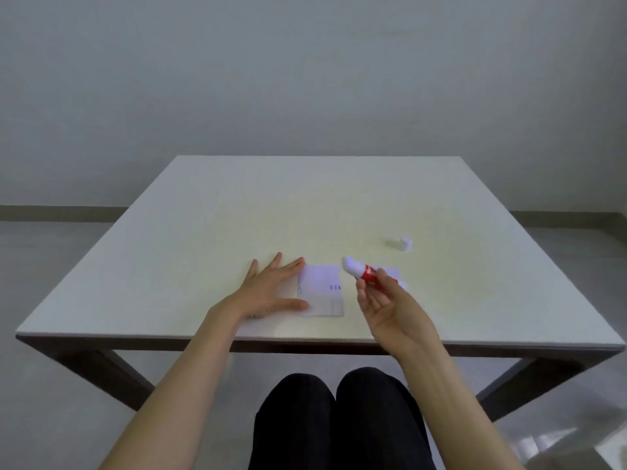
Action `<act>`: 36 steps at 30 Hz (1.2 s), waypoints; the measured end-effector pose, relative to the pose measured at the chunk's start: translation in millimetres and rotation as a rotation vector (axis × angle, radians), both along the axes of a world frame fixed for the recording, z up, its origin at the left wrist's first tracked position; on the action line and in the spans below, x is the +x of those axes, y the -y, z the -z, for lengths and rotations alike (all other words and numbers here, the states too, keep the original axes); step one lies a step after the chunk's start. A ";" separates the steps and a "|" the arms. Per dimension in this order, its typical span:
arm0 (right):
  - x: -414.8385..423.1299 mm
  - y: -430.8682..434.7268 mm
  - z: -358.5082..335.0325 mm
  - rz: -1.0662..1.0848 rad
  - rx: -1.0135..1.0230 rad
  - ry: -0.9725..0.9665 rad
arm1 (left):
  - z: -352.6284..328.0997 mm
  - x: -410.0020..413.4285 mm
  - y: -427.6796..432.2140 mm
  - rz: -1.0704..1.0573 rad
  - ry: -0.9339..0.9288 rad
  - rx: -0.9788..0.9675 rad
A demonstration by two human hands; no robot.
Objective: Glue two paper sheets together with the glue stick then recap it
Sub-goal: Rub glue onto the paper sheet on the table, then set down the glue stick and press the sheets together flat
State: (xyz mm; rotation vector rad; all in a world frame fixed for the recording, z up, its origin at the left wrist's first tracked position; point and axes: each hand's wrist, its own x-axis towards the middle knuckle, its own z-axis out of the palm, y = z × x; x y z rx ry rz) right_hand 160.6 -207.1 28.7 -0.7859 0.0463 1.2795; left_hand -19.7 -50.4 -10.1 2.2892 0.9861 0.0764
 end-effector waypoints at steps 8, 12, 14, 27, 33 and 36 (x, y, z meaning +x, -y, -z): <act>-23.6 4.1 -16.8 0.055 0.092 -0.306 | -37.6 44.6 64.1 -0.180 0.663 0.008; -33.6 0.5 -22.5 -0.043 0.097 -0.210 | -42.2 62.0 85.4 -0.317 0.822 -0.099; -36.4 0.0 -21.6 -0.080 0.080 -0.172 | -41.5 64.1 88.3 -0.367 0.883 -0.173; -26.2 7.4 0.6 -0.028 -0.111 0.309 | -82.5 22.5 -9.5 -0.488 0.783 0.049; -39.2 5.4 1.3 -0.091 -0.073 0.772 | -68.3 19.4 -49.8 -0.504 0.425 0.123; -43.3 3.1 2.9 -0.088 -0.077 0.937 | -55.4 22.5 -54.3 -0.540 0.399 0.108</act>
